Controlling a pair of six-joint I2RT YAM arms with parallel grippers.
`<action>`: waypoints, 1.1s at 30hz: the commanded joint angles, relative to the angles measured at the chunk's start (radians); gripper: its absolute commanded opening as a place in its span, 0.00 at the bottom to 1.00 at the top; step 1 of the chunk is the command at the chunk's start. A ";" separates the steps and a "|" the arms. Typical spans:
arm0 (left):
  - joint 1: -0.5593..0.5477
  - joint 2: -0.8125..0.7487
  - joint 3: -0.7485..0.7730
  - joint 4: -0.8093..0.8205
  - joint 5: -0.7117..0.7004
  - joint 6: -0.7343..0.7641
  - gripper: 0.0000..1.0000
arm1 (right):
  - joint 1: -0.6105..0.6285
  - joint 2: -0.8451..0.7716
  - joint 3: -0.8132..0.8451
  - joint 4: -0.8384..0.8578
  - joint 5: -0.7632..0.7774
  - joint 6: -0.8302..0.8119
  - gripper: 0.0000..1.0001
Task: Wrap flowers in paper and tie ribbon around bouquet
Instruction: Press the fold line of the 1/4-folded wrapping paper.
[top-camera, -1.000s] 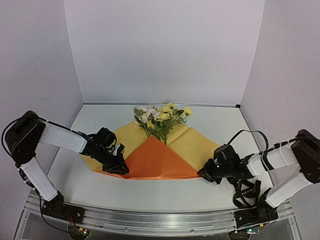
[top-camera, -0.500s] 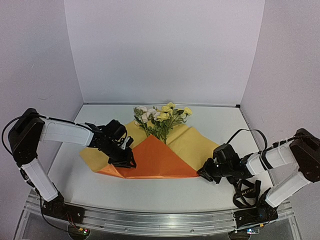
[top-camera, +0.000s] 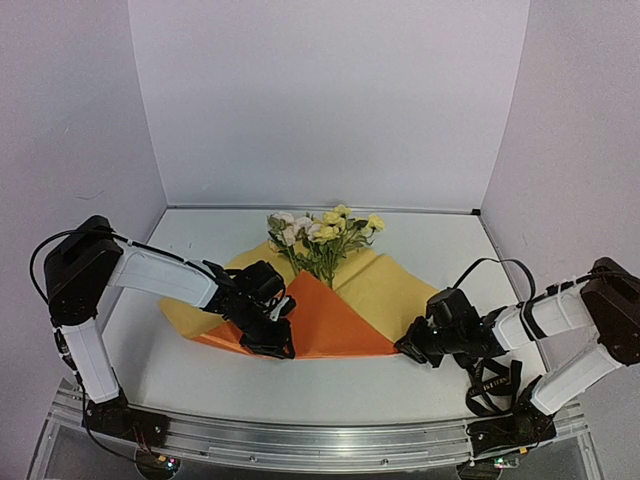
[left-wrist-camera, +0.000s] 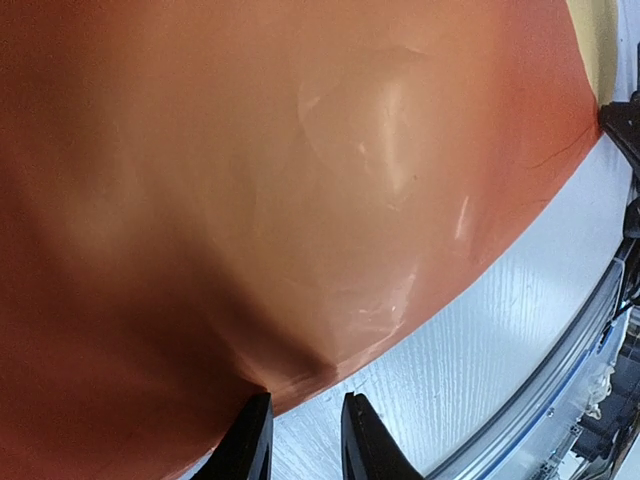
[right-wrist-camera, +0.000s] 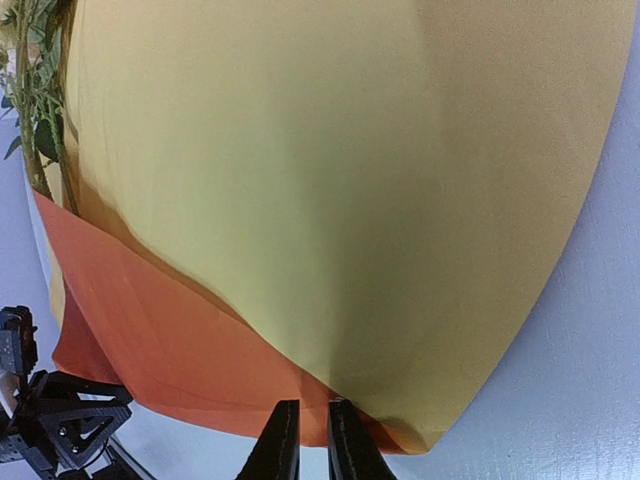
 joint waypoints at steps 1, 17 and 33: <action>0.003 -0.005 -0.044 0.035 -0.021 -0.032 0.26 | -0.003 0.003 -0.042 -0.181 0.047 -0.017 0.14; 0.063 -0.169 -0.283 0.056 -0.107 -0.142 0.25 | -0.005 0.014 -0.042 -0.198 0.047 -0.020 0.13; 0.247 -0.334 -0.462 0.064 -0.070 -0.209 0.26 | -0.005 0.034 -0.039 -0.198 0.040 -0.020 0.13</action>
